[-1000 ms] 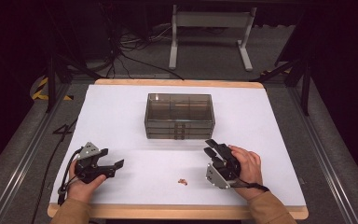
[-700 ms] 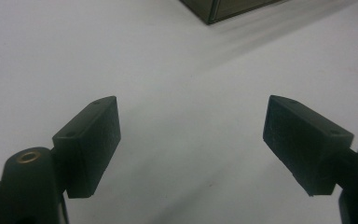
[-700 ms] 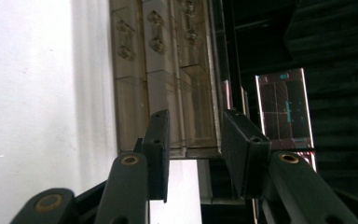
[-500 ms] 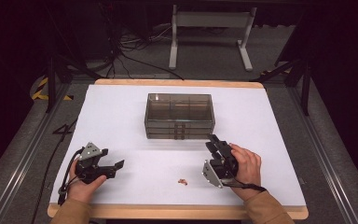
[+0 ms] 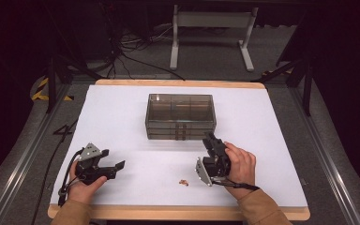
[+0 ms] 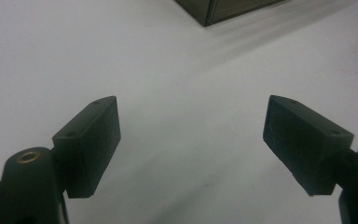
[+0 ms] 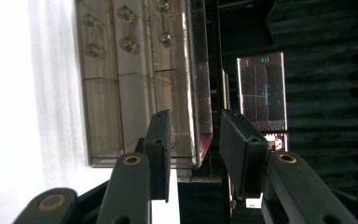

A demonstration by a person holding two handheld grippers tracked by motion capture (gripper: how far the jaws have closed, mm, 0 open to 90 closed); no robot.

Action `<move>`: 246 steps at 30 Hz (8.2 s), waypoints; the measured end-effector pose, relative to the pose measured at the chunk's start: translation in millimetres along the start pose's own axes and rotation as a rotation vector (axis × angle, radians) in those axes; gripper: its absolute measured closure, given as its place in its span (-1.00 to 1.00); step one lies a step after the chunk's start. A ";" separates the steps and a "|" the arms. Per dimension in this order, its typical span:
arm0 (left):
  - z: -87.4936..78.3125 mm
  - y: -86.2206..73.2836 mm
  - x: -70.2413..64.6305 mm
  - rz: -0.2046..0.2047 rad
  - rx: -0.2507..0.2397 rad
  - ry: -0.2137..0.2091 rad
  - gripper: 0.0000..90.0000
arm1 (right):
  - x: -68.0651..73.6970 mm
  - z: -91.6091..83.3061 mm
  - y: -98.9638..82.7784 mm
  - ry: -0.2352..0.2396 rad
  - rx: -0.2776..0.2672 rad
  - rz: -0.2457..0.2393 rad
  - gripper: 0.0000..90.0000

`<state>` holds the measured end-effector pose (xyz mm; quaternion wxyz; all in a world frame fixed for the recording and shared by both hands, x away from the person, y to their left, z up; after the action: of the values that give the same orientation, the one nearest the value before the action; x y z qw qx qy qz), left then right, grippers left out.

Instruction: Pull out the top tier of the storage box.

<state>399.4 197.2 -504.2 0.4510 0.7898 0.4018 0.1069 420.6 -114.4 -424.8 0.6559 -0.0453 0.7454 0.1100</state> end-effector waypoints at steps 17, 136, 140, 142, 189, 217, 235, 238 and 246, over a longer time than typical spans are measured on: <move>1.2 -1.1 0.6 -0.006 0.001 0.008 -0.56 | 1.6 10.2 21.7 -0.027 0.031 -0.048 0.43; -0.2 -3.1 5.2 -0.010 0.019 0.027 -0.56 | 36.3 37.3 61.7 -0.051 0.041 -0.152 0.58; 0.0 -3.2 5.2 -0.010 0.020 0.027 -0.56 | 33.9 31.6 61.5 -0.061 0.003 -0.125 0.52; 0.1 -3.3 5.1 -0.009 0.020 0.027 -0.56 | 32.6 28.8 61.5 -0.060 -0.016 -0.117 0.49; 0.5 -3.3 5.4 -0.010 0.021 0.039 -0.56 | 19.3 -17.0 19.5 0.076 -0.332 0.184 0.24; -0.7 -4.8 7.2 -0.031 0.024 0.039 -0.56 | 10.3 -32.5 -11.6 0.330 -0.404 0.620 0.16; -1.7 -4.5 8.4 -0.041 0.016 0.032 -0.56 | 8.7 -34.8 -14.5 0.551 -0.394 0.864 0.28; -2.1 -5.1 8.3 -0.044 0.018 0.029 -0.56 | 4.4 -36.0 -13.9 0.593 -0.395 0.897 0.35; 1.0 -3.7 7.9 -0.046 0.023 0.036 -0.55 | -2.8 -31.8 -15.9 0.656 -0.357 0.906 0.35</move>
<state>403.1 203.4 -509.2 0.4368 0.7835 0.4290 0.1064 393.6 -137.2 -420.0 0.2610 0.1364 0.8245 0.4832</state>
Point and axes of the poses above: each handheld gripper's, and its own axes: z roughly forward along the jaws, y roughly out of its top, x roughly to its left, the point moved 10 cm from there along z, roughly forward along the jaws, and after that the axes turned 6 degrees about -y, right-handed, at the moved point
